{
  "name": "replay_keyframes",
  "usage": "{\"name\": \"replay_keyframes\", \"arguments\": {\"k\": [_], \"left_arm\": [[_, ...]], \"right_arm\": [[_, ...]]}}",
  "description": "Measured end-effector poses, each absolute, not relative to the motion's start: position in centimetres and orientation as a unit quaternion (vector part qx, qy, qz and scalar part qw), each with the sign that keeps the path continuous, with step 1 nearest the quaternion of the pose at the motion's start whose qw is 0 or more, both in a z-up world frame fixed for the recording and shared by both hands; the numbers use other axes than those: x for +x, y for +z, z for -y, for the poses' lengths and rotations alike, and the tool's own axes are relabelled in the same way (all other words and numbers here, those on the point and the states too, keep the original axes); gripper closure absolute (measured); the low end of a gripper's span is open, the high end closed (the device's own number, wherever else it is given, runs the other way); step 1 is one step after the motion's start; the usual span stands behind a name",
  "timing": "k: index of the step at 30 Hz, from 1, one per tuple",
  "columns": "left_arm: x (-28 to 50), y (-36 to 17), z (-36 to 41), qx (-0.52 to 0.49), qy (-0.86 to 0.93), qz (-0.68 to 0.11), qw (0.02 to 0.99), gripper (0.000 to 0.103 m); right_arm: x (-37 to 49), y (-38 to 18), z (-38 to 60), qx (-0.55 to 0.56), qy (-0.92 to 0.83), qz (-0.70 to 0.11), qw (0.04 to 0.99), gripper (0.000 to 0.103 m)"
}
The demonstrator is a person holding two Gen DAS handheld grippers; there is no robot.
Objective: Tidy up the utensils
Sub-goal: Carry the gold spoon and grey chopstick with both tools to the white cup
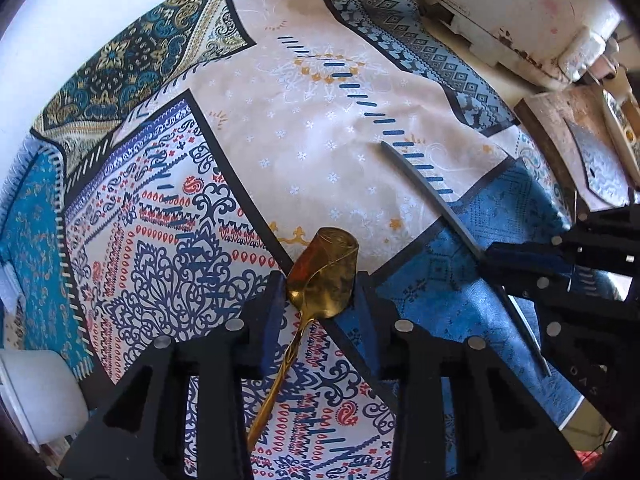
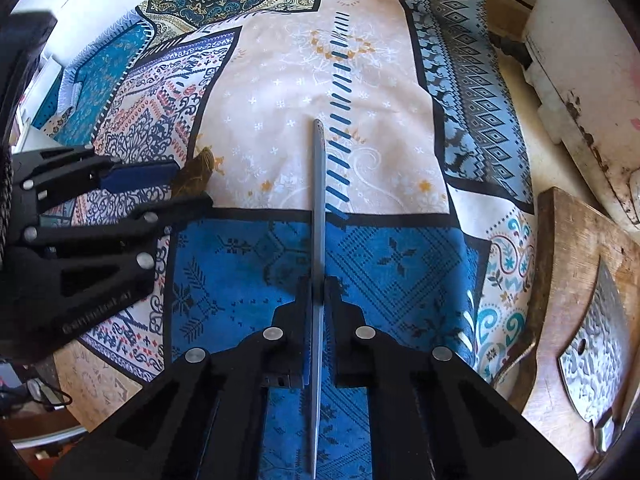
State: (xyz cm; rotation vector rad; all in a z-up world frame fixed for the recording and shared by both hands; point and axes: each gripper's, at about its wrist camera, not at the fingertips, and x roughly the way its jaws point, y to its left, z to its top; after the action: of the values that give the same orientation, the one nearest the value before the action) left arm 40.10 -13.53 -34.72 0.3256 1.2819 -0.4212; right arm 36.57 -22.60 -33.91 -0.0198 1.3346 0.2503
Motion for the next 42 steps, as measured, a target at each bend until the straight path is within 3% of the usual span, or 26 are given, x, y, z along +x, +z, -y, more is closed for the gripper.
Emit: {"name": "replay_keyframes", "arguments": {"k": [8, 23, 24, 28, 34, 37, 39, 42], "left_arm": [[40.1, -33.6, 11.0, 0.120, -0.181, -0.590, 0.778, 0.070], [36.5, -24.1, 3.8, 0.033, -0.150, -0.513, 0.845, 0.070], [36.4, -23.5, 3.2, 0.027, -0.147, -0.507, 0.849, 0.070], [35.3, -21.4, 0.4, 0.006, -0.134, -0.486, 0.864, 0.070], [33.5, -18.9, -3.3, -0.016, -0.110, -0.458, 0.882, 0.070], [32.8, -18.1, -4.9, -0.031, -0.099, -0.449, 0.887, 0.070], [32.5, -17.5, -5.8, -0.041, -0.092, -0.443, 0.891, 0.070], [32.1, -16.7, -6.9, -0.053, -0.083, -0.435, 0.895, 0.070]], "right_arm": [[36.8, -32.3, 21.7, 0.008, 0.119, -0.604, 0.788, 0.098], [35.1, -27.5, 20.3, 0.040, 0.116, -0.543, 0.831, 0.098], [35.1, -27.0, 20.0, 0.041, 0.116, -0.538, 0.834, 0.103], [34.9, -25.4, 18.7, 0.035, 0.124, -0.522, 0.843, 0.103], [34.9, -26.8, 16.7, 0.001, 0.131, -0.544, 0.829, 0.103], [35.7, -28.3, 17.0, 0.009, 0.125, -0.570, 0.812, 0.098], [36.7, -29.7, 17.4, 0.003, 0.107, -0.584, 0.805, 0.087], [38.1, -31.3, 17.9, 0.013, 0.093, -0.603, 0.792, 0.087]]}}
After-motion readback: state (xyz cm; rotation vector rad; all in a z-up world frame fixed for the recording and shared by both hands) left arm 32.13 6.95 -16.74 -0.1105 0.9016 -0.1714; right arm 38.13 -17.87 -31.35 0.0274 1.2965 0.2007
